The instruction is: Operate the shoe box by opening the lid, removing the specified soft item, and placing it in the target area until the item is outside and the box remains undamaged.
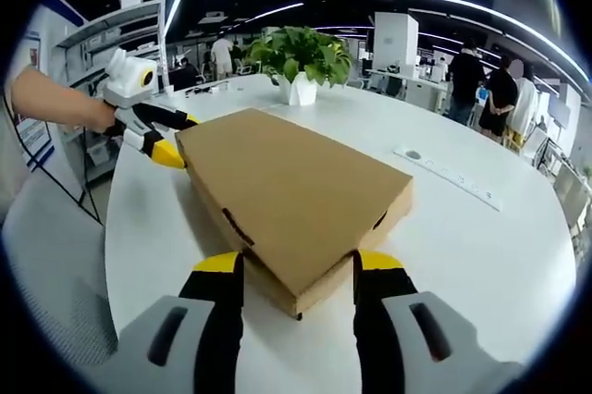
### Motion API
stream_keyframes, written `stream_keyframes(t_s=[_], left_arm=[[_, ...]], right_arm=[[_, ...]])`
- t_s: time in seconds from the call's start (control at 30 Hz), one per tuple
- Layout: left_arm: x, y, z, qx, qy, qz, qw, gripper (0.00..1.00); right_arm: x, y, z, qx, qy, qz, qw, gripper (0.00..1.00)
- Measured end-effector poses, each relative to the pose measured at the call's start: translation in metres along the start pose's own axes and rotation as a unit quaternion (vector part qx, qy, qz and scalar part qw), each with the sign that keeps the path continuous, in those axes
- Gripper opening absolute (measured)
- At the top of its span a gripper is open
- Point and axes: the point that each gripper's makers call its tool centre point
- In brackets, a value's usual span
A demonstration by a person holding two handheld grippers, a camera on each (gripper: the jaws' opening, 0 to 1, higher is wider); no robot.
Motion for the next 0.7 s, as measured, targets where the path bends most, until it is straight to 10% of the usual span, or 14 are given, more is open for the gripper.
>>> stream_keyframes(t_s=[0.7], left_arm=[[-0.042, -0.002, 0.024, 0.000, -0.010, 0.000, 0.9999, 0.68]], right_arm=[[-0.007, -0.048, 0.003, -0.004, 0.004, -0.018, 0.9998, 0.41]])
Point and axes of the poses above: the point that each gripper's makers call its tool centre point, and the gripper's own axes: x roughly forward along the fingers, y roughly to its right, z roughly out of its underside, and after that the axes turned 5 degrees about y, right-handed
